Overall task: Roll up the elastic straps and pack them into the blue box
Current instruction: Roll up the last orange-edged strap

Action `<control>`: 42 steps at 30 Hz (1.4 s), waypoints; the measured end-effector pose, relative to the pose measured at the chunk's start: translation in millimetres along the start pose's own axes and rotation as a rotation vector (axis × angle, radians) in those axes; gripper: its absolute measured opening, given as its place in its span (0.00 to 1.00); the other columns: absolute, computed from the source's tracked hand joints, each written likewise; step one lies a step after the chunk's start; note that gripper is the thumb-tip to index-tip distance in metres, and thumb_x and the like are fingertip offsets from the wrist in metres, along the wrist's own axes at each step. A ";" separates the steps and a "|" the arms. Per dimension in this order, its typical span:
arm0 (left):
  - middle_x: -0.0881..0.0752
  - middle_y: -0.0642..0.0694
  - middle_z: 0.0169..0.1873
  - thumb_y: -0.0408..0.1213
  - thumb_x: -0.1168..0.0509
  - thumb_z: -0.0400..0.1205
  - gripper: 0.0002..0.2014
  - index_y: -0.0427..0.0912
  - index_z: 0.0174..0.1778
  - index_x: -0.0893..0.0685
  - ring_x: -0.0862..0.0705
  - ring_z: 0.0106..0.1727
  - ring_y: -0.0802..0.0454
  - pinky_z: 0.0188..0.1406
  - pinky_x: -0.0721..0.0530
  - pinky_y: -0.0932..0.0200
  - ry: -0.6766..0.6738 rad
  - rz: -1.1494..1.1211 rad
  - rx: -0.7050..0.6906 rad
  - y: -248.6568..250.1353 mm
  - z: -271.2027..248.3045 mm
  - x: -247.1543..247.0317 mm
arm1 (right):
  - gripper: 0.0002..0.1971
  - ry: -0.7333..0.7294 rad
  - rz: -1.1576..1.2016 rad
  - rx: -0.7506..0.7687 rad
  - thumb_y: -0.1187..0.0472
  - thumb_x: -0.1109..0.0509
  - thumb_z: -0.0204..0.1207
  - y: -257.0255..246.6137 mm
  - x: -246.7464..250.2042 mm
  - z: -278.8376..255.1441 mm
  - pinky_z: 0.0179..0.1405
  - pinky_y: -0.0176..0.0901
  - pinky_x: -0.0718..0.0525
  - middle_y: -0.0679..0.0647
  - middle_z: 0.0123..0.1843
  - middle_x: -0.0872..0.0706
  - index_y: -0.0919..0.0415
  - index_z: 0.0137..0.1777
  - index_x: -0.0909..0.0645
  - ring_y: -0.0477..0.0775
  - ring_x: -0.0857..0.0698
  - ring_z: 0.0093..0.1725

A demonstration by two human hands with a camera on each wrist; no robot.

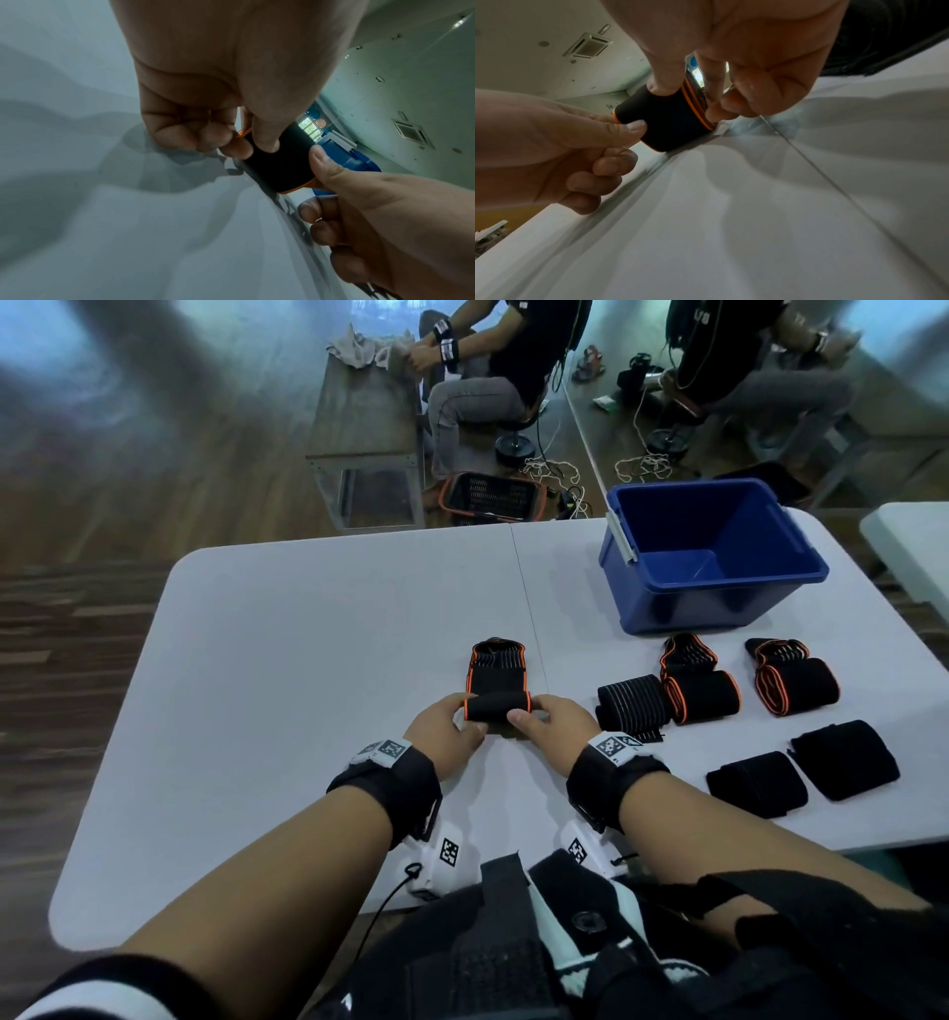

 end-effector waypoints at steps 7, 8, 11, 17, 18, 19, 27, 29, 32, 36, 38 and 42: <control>0.15 0.47 0.31 0.49 0.29 0.82 0.17 0.37 0.40 0.11 0.19 0.34 0.49 0.35 0.25 0.58 0.026 0.036 0.084 -3.8 -2.7 4.2 | 0.28 -0.013 -0.245 -0.069 0.36 0.45 0.84 -2.1 -0.3 -0.3 0.35 0.46 0.26 0.54 0.36 0.16 0.59 0.39 0.18 0.58 0.16 0.38; 0.17 0.47 0.28 0.49 0.28 0.81 0.18 0.37 0.37 0.12 0.21 0.31 0.50 0.32 0.28 0.58 0.015 0.042 0.095 -5.0 -1.5 4.3 | 0.28 -0.010 -0.262 -0.078 0.37 0.46 0.84 -1.1 -0.6 -1.2 0.35 0.46 0.27 0.53 0.34 0.17 0.58 0.36 0.20 0.57 0.17 0.37; 0.15 0.47 0.26 0.51 0.24 0.77 0.18 0.40 0.30 0.14 0.21 0.28 0.51 0.30 0.27 0.59 0.011 0.053 0.134 -7.3 1.5 7.3 | 0.29 -0.013 -0.305 -0.118 0.36 0.45 0.84 2.5 -0.5 -4.3 0.36 0.46 0.28 0.53 0.31 0.19 0.58 0.32 0.22 0.55 0.20 0.34; 0.10 0.53 0.42 0.44 0.20 0.70 0.22 0.50 0.59 0.16 0.10 0.46 0.51 0.52 0.11 0.51 0.049 0.021 0.043 0.1 3.3 11.1 | 0.31 -0.014 -0.325 -0.165 0.34 0.43 0.82 4.3 -3.0 -10.1 0.33 0.45 0.27 0.53 0.29 0.19 0.59 0.30 0.22 0.54 0.21 0.30; 0.11 0.54 0.44 0.43 0.21 0.72 0.21 0.50 0.61 0.15 0.10 0.48 0.51 0.54 0.11 0.50 0.039 0.018 0.014 2.9 3.6 11.4 | 0.31 -0.013 -0.327 -0.170 0.34 0.43 0.82 3.4 -2.9 -11.2 0.32 0.45 0.28 0.53 0.29 0.19 0.59 0.30 0.22 0.53 0.21 0.30; 0.11 0.53 0.45 0.42 0.23 0.75 0.19 0.49 0.62 0.14 0.11 0.50 0.51 0.56 0.12 0.51 0.031 0.026 -0.010 6.2 3.6 12.6 | 0.31 -0.013 -0.327 -0.175 0.34 0.43 0.82 2.9 -2.9 -12.3 0.31 0.45 0.28 0.53 0.29 0.19 0.59 0.30 0.22 0.54 0.20 0.31; 0.10 0.49 0.46 0.43 0.29 0.79 0.14 0.51 0.60 0.16 0.10 0.44 0.44 0.55 0.11 0.43 -0.051 -0.053 -0.046 2.9 7.6 16.4 | 0.19 0.186 -0.167 -0.230 0.40 0.31 0.78 3.7 -7.0 -35.0 0.38 0.46 0.23 0.51 0.42 0.16 0.56 0.45 0.23 0.54 0.17 0.43; 0.10 0.49 0.44 0.44 0.27 0.76 0.13 0.53 0.56 0.15 0.09 0.44 0.44 0.55 0.10 0.43 -0.079 -0.033 -0.072 3.4 8.7 13.8 | 0.18 0.239 -0.057 -0.240 0.43 0.28 0.77 5.3 -9.6 -42.9 0.49 0.50 0.17 0.52 0.48 0.15 0.58 0.52 0.23 0.55 0.15 0.49; 0.09 0.49 0.43 0.43 0.27 0.76 0.10 0.53 0.52 0.13 0.09 0.46 0.47 0.54 0.10 0.44 -0.148 0.034 -0.107 7.4 8.9 5.6 | 0.16 0.274 -0.009 -0.248 0.47 0.27 0.77 7.5 -11.3 -57.4 0.49 0.47 0.19 0.50 0.49 0.16 0.57 0.54 0.24 0.54 0.16 0.50; 0.10 0.49 0.44 0.42 0.27 0.78 0.13 0.47 0.58 0.12 0.11 0.50 0.50 0.56 0.12 0.51 -0.244 0.111 -0.155 19.1 5.4 -16.9 | 0.15 0.349 0.070 -0.310 0.50 0.26 0.77 25.4 -6.6 -86.6 0.51 0.48 0.17 0.49 0.50 0.15 0.57 0.57 0.22 0.52 0.15 0.50; 0.12 0.52 0.41 0.42 0.26 0.78 0.11 0.47 0.56 0.12 0.12 0.49 0.52 0.54 0.14 0.55 -0.291 0.154 -0.185 27.7 -1.8 -33.6 | 0.15 0.384 0.127 -0.339 0.52 0.25 0.76 41.6 -1.3 -104.6 0.53 0.48 0.16 0.49 0.49 0.14 0.57 0.57 0.20 0.52 0.14 0.50; 0.10 0.51 0.39 0.44 0.23 0.75 0.09 0.47 0.49 0.12 0.10 0.41 0.55 0.49 0.11 0.55 -0.395 0.172 -0.183 44.5 -17.1 -71.8 | 0.14 0.459 0.189 -0.401 0.54 0.22 0.73 78.8 22.8 -134.9 0.54 0.48 0.14 0.47 0.47 0.13 0.57 0.55 0.19 0.49 0.13 0.49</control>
Point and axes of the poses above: each hand's wrist, its own z-axis towards the middle knuckle, its own x-axis out of the back of the hand, y = z × x, the point moved 6 cm from there along z, towards the middle knuckle
